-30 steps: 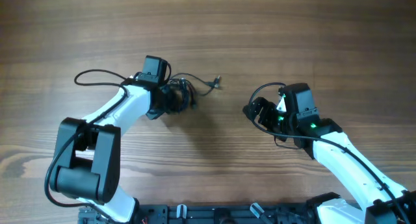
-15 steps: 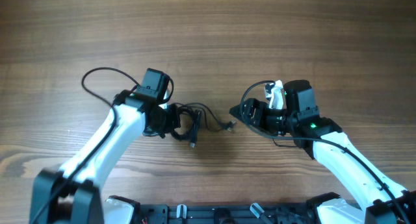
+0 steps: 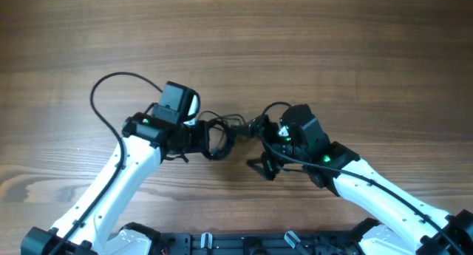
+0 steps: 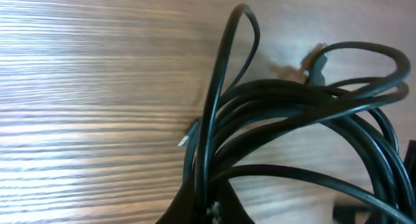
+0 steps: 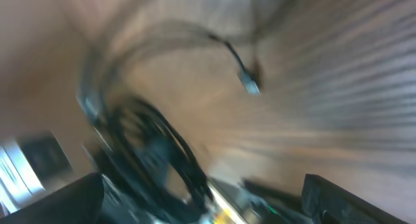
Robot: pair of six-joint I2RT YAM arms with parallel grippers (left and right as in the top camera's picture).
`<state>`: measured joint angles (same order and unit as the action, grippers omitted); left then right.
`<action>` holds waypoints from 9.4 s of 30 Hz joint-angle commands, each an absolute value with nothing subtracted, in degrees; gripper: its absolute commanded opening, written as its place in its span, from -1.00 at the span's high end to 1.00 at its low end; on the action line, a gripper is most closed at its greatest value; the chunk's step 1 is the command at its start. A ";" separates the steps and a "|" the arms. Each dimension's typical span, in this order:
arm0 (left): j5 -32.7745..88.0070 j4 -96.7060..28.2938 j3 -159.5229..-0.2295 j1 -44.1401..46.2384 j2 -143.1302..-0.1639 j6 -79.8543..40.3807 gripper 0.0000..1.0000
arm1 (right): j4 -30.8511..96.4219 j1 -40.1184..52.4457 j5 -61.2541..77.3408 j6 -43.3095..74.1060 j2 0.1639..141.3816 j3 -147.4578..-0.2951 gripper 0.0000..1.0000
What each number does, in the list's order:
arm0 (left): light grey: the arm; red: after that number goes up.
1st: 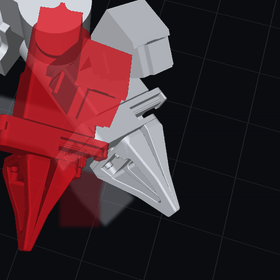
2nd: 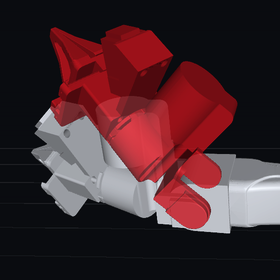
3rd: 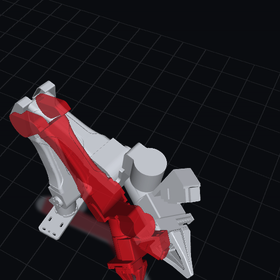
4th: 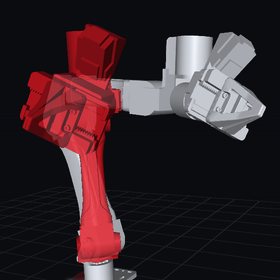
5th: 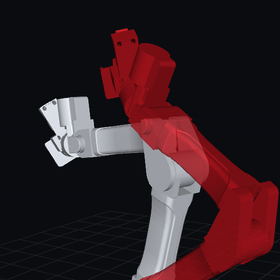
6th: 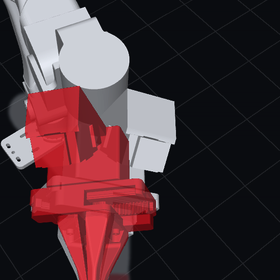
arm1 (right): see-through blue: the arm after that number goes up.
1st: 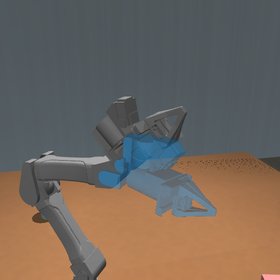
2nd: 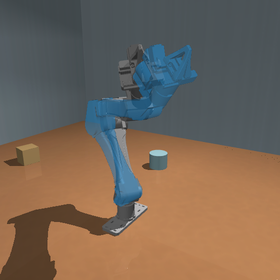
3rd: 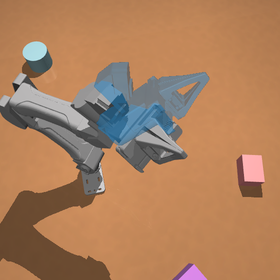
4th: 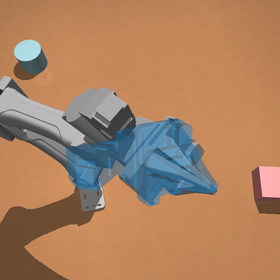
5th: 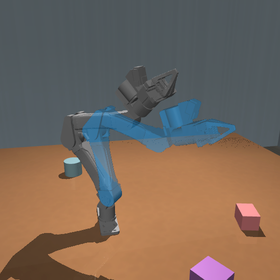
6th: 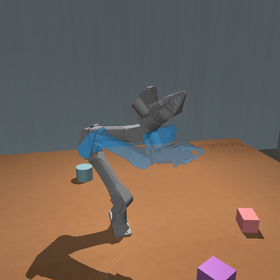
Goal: Untangle cables
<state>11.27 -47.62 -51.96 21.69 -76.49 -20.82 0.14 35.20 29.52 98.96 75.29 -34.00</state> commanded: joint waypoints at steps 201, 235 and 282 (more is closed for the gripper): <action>38.00 -34.50 -52.07 10.26 -58.94 7.62 0.92 | -19.49 12.97 74.04 25.02 81.28 -34.15 -0.99; 40.42 -34.94 -52.10 19.03 -67.64 13.04 0.61 | -33.78 20.62 70.28 39.03 81.28 -34.15 0.91; 17.87 -24.95 -52.07 29.76 -73.08 -89.38 0.48 | -41.95 24.95 43.94 62.08 81.28 -34.15 0.91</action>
<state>20.47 -28.36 -51.70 27.64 -70.48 -87.81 -41.32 24.71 42.59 61.54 80.86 -33.95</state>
